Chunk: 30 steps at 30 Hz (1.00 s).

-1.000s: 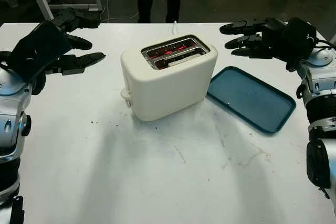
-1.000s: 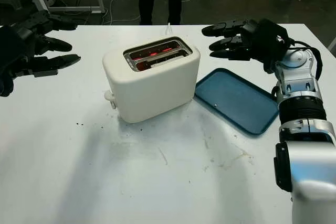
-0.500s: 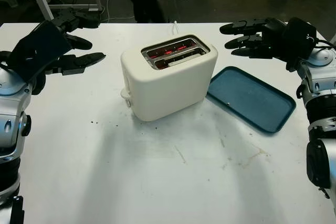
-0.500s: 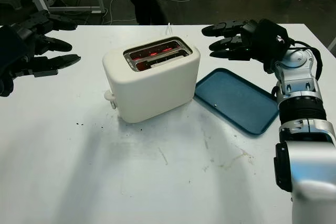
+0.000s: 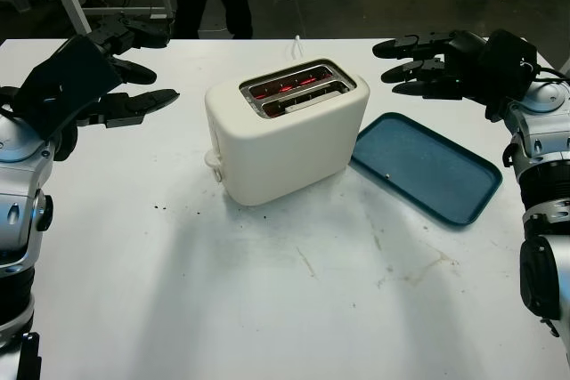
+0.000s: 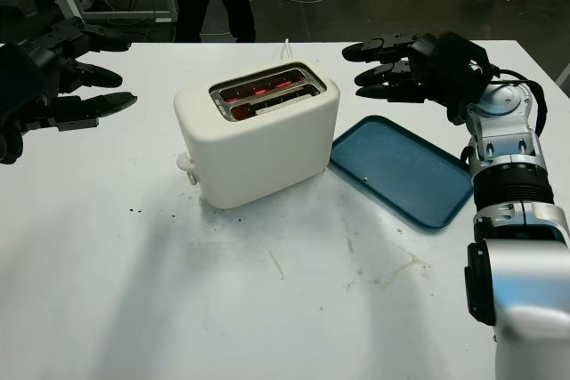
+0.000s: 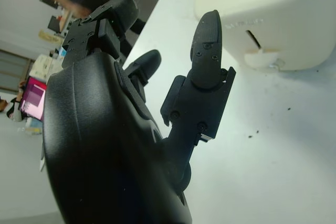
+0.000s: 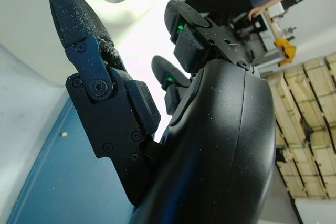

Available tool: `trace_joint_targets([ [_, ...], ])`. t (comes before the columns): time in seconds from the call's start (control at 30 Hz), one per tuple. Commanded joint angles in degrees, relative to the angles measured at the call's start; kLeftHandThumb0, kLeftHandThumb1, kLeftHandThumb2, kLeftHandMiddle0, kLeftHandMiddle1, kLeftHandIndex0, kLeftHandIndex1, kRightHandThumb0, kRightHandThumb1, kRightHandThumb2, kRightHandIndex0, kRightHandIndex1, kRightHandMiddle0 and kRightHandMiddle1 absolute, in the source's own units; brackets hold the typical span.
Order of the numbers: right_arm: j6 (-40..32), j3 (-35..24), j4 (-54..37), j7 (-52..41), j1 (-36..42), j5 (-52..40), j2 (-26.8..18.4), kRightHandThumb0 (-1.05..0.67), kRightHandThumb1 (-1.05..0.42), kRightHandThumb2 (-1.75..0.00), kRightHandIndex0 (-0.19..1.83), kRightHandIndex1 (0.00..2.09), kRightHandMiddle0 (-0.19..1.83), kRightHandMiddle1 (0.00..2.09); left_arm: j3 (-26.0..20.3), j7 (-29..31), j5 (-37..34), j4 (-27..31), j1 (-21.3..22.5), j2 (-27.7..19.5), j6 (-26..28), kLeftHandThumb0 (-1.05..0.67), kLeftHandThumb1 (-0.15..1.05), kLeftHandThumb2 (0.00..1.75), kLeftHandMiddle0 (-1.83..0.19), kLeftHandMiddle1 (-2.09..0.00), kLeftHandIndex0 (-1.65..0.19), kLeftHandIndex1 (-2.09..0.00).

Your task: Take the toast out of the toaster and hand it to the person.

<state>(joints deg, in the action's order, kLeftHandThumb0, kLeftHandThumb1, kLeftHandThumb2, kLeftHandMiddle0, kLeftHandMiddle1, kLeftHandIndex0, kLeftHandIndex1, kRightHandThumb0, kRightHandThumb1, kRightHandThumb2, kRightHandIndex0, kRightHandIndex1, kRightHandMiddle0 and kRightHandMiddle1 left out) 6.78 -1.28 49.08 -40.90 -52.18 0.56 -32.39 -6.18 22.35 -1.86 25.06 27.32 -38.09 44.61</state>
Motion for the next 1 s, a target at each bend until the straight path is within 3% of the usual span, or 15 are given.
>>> trace_joint_targets([
  [0.0,-0.1,-0.3,-0.4,0.3,-0.5,-0.5,0.2,-0.85,-0.79,0.0,0.36,0.62,0.61,0.0,-0.5,-0.1,-0.2,0.1,0.4,0.0,-0.7,-0.34,0.77,0.38,0.0,-1.07,0.0,-0.84],
  [0.97,-0.2,-0.4,-0.4,0.3,-0.6,-0.5,0.3,-0.84,-0.79,0.0,0.36,0.62,0.62,0.0,-0.4,-0.3,-0.1,0.3,0.9,0.4,0.0,-0.34,0.76,0.39,0.0,-1.1,0.0,-0.86],
])
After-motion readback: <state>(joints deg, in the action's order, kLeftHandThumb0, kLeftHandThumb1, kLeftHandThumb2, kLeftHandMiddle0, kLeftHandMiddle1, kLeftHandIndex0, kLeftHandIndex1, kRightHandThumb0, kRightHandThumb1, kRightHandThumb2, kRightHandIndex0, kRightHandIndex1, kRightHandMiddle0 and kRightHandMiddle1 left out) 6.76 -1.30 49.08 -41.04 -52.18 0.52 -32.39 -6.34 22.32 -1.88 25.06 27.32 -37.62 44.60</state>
